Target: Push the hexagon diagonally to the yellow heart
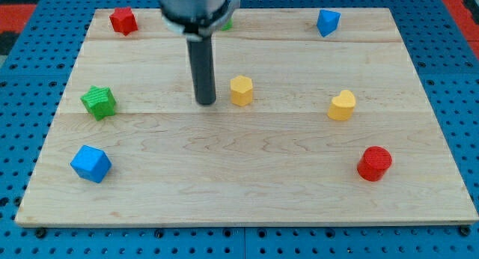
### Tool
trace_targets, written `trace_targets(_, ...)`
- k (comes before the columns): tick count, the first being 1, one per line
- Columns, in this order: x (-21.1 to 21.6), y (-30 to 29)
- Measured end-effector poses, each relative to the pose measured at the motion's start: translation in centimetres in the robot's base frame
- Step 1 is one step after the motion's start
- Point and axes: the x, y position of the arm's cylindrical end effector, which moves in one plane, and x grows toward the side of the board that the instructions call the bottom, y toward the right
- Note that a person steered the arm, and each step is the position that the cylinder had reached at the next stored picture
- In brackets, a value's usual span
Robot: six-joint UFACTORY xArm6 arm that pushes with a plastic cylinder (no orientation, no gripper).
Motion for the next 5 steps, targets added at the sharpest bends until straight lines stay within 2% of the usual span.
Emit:
trace_targets(1, -2.1, 0.7)
trace_targets(2, -6.4, 1.1)
trace_targets(3, -7.5, 4.0)
trace_targets(5, -0.8, 6.7)
